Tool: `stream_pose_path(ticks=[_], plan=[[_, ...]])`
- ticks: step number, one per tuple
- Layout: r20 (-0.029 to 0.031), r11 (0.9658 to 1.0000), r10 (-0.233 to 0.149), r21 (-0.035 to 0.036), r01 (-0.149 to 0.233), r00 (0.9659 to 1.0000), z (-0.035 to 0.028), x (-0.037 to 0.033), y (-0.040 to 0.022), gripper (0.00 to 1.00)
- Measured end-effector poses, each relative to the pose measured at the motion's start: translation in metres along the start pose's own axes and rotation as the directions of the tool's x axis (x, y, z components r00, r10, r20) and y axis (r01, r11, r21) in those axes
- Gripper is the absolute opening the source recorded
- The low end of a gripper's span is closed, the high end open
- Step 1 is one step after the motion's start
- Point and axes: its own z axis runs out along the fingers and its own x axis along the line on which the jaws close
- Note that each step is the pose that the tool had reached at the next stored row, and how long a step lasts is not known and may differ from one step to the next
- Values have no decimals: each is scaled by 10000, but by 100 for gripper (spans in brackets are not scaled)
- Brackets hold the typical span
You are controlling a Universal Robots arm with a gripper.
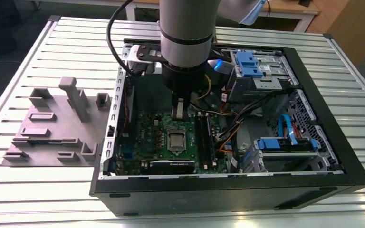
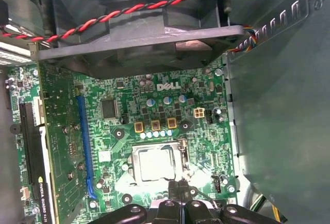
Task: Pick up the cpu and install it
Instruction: 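Install the first cpu locking lever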
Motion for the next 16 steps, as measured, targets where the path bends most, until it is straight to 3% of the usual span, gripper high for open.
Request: stream_pose_path(ticks=[16], plan=[[1,10000,-49,0,49,10000,-5,-11,-6,10]])
